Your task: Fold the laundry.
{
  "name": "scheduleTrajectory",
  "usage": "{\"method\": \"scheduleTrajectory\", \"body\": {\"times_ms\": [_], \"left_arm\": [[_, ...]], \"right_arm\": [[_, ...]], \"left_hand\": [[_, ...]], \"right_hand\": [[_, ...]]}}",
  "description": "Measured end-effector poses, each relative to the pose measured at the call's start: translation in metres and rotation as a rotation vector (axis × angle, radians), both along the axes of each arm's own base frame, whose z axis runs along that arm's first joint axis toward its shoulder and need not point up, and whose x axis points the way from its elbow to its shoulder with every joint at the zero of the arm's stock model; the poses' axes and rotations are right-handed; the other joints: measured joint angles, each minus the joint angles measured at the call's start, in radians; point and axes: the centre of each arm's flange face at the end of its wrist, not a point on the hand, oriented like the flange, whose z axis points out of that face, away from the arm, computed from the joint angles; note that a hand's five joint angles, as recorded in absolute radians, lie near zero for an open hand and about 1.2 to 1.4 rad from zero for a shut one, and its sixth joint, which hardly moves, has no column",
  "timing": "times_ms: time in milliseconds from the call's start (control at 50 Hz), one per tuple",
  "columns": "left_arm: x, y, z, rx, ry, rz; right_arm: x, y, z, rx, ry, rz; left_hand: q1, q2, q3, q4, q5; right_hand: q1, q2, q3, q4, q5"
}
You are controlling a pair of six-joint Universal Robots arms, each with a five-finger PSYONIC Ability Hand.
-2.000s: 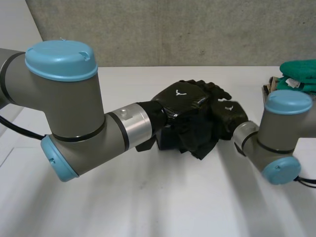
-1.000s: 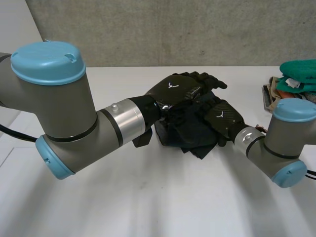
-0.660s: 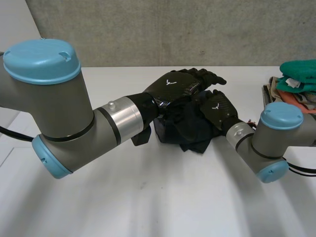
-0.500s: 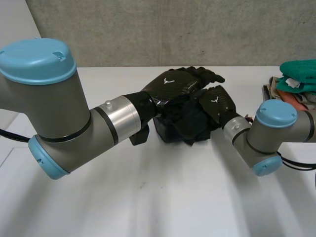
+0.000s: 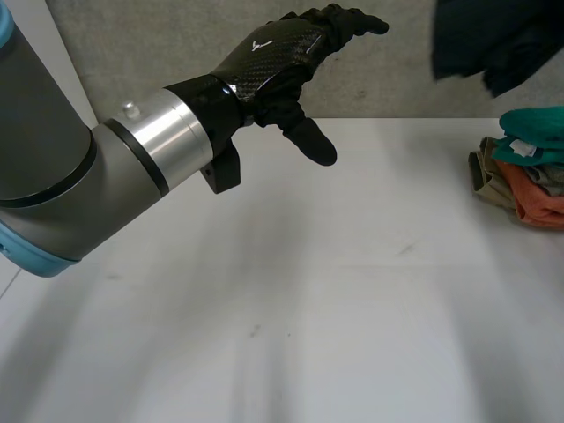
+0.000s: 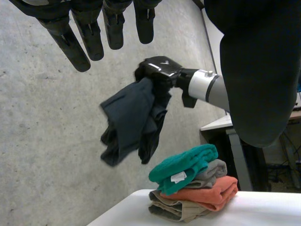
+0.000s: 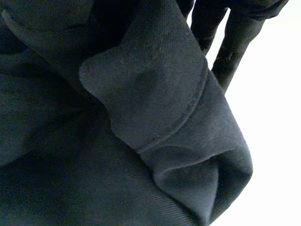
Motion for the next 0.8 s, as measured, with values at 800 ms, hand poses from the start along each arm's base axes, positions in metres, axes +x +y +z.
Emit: {"method": "scheduleTrajectory", "body": {"times_ms": [800], "left_arm": [[-0.020, 0.007, -0.057, 0.094, -0.083, -0.031]], "right_arm": [[-0.191, -0.052, -0.183, 0.379, -0.255, 0.029]], "left_hand": [[0.000, 0.000, 0.000, 0.000, 0.000]], "right_hand": [[-0.538, -0.620, -0.614, -0.597, -0.536]]}}
